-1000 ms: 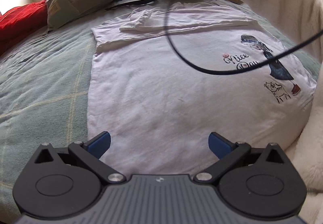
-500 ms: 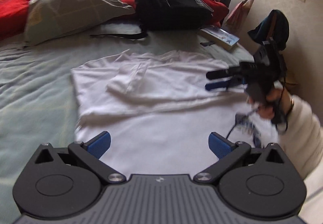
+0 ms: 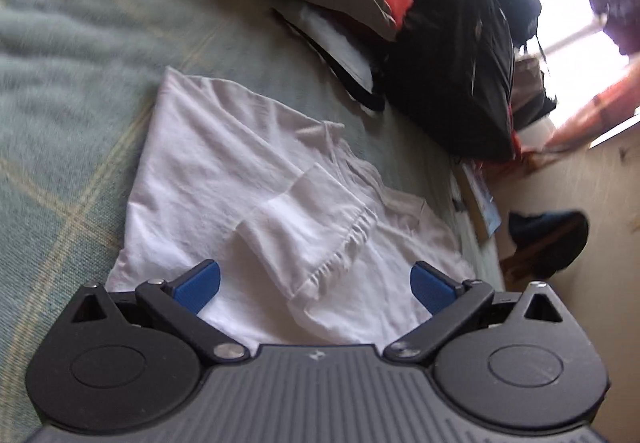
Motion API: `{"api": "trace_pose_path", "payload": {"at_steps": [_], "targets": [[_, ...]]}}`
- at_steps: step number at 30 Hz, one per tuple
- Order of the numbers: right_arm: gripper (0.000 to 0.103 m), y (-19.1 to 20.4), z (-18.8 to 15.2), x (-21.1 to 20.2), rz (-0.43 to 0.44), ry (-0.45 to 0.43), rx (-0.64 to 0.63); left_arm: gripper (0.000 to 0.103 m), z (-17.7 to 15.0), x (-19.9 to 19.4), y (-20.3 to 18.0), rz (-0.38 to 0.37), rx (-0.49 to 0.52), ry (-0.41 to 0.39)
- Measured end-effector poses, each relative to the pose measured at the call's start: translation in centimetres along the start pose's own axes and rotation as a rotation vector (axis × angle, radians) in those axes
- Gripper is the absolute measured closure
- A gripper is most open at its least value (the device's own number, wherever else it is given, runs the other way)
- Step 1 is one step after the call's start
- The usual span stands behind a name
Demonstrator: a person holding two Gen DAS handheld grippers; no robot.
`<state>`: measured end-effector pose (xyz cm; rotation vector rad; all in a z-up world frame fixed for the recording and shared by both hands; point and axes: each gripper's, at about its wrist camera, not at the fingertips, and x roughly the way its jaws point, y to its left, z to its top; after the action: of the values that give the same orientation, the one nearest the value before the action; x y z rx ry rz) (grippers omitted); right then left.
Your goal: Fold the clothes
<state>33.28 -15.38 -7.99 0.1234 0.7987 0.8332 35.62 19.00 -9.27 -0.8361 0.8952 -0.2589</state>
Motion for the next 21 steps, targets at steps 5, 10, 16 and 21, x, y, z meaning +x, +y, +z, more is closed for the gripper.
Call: {"api": "trace_pose_path", "payload": {"at_steps": [5, 10, 16, 21], "targets": [[0.0, -1.0, -0.3, -0.3, 0.062, -0.033, 0.039, 0.006, 0.3, 0.8, 0.4, -0.119, -0.081, -0.022], [0.0, -1.7, -0.4, -0.7, 0.079, -0.049, 0.075, 0.011, 0.0, 1.8, 0.2, -0.054, -0.068, -0.008], [0.0, -2.4, -0.5, -1.2, 0.098, -0.067, 0.117, 0.045, 0.1, 1.6, 1.0, 0.005, -0.089, -0.06], [0.0, -2.5, -0.7, -1.4, 0.103, -0.075, 0.129, 0.087, -0.5, 1.8, -0.2, 0.154, 0.002, -0.096]]}}
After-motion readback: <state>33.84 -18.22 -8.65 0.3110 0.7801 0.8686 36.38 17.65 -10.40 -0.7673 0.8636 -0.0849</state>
